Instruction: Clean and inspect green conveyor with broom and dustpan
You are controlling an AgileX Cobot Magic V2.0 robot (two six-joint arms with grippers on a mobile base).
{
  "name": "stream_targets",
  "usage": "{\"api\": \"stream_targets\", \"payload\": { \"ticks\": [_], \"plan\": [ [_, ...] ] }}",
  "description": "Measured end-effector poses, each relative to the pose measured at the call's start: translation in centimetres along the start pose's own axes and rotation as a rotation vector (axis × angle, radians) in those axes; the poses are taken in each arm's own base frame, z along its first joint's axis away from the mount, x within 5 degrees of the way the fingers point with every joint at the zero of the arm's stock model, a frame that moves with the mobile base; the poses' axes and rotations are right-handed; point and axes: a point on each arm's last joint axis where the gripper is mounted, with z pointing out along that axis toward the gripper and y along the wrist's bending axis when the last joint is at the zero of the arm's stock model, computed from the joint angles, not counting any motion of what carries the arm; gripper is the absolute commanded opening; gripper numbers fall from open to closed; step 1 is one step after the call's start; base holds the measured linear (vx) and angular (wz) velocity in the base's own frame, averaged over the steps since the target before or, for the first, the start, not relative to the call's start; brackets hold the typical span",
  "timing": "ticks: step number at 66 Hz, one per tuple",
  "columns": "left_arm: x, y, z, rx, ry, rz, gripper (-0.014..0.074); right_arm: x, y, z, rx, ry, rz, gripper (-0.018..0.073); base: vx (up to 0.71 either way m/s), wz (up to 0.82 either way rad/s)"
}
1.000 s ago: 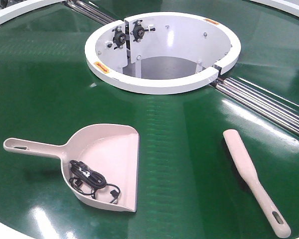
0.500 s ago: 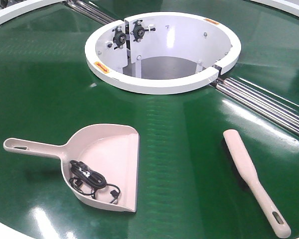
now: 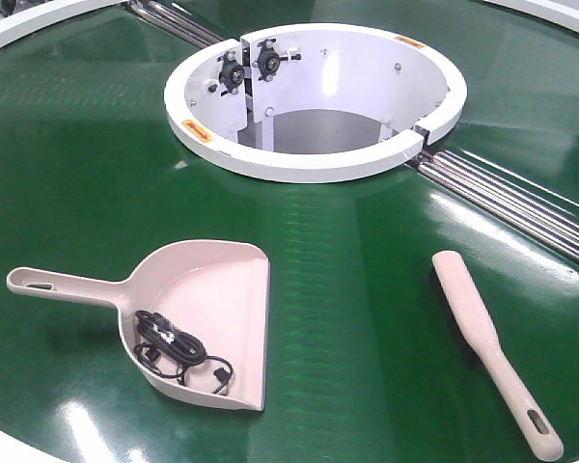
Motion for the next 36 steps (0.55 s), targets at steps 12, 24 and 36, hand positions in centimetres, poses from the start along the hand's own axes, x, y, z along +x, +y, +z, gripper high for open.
{"api": "stream_targets", "payload": {
  "ticks": [12,24,36],
  "plan": [
    [0.0,0.0,0.0,0.0,0.0,0.0,-0.0007,0.0,0.0,0.0,0.0,0.0,-0.001,-0.001,0.0,0.0],
    [0.0,0.0,0.0,0.0,0.0,0.0,-0.0007,0.0,0.0,0.0,0.0,0.0,-0.001,-0.001,0.0,0.0],
    [0.0,0.0,0.0,0.0,0.0,0.0,-0.0007,0.0,0.0,0.0,0.0,0.0,0.0,-0.001,0.0,0.0]
  ]
}}
